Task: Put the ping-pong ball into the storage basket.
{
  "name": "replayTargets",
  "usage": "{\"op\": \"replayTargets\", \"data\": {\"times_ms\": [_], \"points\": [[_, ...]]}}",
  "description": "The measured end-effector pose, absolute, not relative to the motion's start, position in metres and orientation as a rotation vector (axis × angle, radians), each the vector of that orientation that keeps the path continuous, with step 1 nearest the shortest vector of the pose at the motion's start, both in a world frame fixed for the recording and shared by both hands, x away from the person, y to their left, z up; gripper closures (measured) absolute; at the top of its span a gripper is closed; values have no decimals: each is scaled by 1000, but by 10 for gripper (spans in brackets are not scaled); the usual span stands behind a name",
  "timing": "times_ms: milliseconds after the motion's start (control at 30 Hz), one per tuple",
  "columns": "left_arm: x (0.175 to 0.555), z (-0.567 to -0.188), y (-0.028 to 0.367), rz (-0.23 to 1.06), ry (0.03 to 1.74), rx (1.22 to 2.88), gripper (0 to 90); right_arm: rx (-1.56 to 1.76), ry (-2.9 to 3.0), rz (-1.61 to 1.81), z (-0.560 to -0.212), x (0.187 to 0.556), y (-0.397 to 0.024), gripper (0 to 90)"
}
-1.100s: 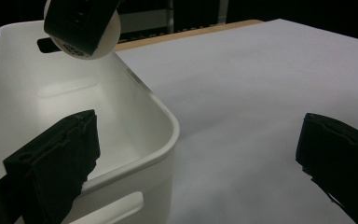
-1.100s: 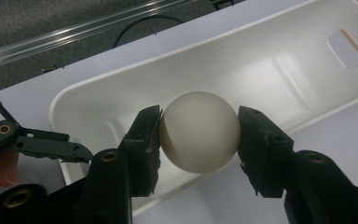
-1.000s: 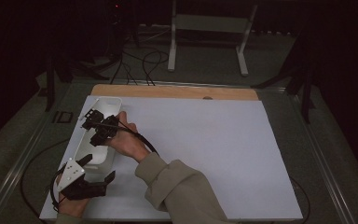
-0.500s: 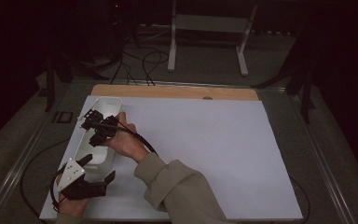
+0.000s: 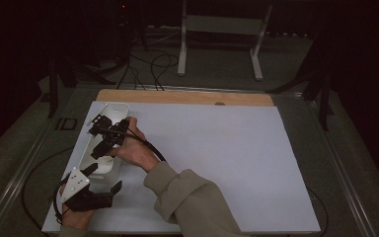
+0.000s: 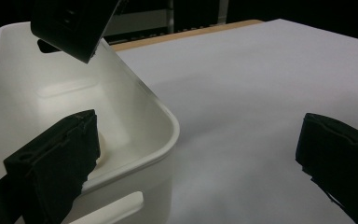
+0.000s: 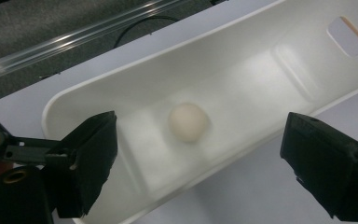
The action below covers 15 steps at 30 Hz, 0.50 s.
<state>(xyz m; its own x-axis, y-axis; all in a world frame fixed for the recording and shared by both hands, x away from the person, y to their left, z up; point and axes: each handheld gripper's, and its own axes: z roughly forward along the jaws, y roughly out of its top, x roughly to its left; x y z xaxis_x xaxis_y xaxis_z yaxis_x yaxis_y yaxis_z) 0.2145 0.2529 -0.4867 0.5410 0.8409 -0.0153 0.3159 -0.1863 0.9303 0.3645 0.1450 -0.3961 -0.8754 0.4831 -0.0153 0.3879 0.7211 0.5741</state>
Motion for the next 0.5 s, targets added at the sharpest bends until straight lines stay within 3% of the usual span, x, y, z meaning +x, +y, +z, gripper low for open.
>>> {"op": "replayTargets", "data": {"times_ms": [500], "points": [[215,-487,253,640,967,1753,3,707,2757,873,-397,366,138,92]]}}
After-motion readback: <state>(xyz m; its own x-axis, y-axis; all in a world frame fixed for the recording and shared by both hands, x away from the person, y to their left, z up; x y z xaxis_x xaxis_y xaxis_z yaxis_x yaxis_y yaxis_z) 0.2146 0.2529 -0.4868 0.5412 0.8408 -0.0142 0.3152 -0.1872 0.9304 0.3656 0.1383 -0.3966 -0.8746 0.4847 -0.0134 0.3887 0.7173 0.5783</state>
